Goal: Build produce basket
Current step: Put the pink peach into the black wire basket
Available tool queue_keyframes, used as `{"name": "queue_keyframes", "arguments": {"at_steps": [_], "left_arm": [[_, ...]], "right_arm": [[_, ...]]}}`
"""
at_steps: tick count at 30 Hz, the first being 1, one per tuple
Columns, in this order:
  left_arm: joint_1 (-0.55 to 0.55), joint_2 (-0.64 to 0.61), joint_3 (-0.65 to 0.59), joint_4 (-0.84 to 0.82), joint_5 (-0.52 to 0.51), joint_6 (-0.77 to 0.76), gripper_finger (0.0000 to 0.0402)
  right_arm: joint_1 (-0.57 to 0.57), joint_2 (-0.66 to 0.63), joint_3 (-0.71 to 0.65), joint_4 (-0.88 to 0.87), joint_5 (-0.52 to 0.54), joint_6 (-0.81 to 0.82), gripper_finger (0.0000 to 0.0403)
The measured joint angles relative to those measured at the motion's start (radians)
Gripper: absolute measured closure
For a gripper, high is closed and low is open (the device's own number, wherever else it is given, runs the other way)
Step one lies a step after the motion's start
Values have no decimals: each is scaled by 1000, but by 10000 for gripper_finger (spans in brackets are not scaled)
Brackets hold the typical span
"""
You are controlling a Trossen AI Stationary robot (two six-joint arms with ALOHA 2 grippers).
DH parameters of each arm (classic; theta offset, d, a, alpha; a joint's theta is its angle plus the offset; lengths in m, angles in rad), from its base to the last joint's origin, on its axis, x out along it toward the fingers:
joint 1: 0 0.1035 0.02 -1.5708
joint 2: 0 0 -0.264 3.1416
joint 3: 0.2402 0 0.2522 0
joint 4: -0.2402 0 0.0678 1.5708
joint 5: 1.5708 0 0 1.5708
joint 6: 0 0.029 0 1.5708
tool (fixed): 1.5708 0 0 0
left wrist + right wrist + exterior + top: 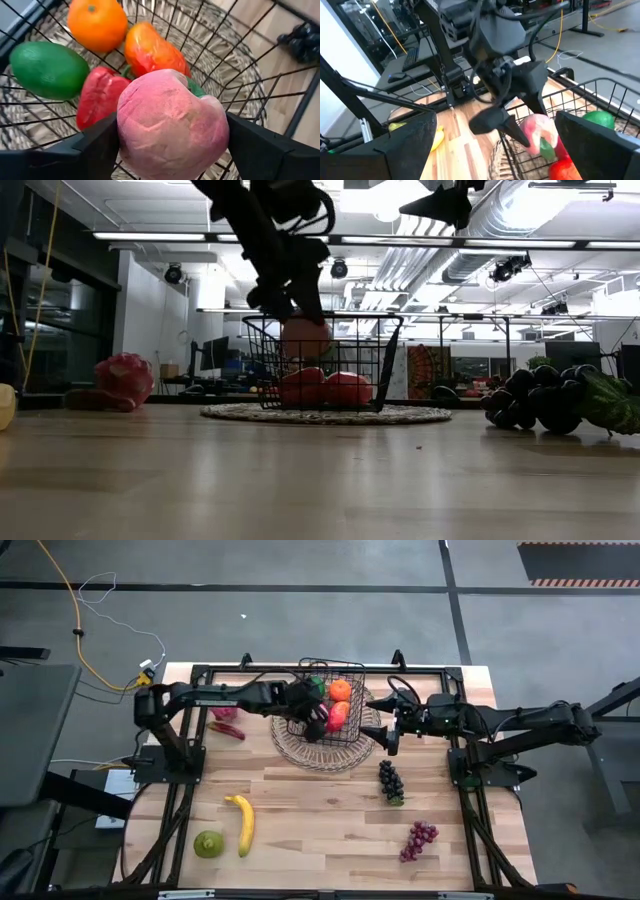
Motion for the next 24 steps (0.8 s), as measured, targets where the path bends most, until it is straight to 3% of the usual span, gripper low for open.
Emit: {"name": "queue_keyframes", "arguments": {"at_steps": [13,24], "left_arm": [[-5,29,1,-1,6,-36,96],[-6,29,1,-10,0,25,91]], "right_arm": [[0,-1,0,2,0,34,6],[0,-1,0,2,0,34,6]]}}
